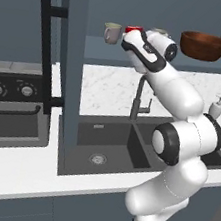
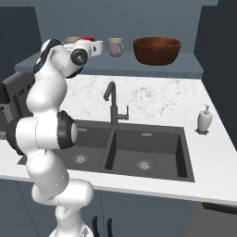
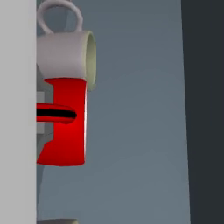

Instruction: Gather all objects into one cabinet and sort the glasses and bowls to opposite sides.

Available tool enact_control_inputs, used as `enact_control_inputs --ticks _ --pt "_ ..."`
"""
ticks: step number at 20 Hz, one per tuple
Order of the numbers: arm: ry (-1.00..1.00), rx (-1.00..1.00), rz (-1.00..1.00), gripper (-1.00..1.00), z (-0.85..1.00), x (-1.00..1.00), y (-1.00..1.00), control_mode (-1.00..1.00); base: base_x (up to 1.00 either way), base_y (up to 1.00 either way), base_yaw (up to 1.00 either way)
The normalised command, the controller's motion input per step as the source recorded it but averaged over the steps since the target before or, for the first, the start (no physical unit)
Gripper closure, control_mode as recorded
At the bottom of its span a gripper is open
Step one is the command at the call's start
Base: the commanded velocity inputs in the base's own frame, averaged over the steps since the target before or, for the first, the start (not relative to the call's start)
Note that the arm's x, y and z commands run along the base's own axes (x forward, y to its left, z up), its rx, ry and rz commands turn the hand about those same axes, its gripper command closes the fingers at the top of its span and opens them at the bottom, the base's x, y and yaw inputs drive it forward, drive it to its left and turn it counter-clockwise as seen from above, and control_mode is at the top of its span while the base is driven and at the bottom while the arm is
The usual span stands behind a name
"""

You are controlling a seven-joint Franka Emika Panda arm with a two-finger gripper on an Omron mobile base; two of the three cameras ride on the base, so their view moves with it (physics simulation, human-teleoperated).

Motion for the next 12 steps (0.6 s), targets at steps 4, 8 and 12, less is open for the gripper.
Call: enact_control_inputs --ticks 4,8,12 --pt "0.00 0.00 0.00 1.00 -0.11 0.00 0.00 -1.00 0.00 0.00 0.00" --pt "0.09 0.01 0.00 1.00 -0.06 0.00 -0.16 -1.00 0.00 0.00 0.00" --pt "0.01 0.01 0.00 1.00 0.00 0.00 -0.05 -1.00 0.00 0.00 0.00"
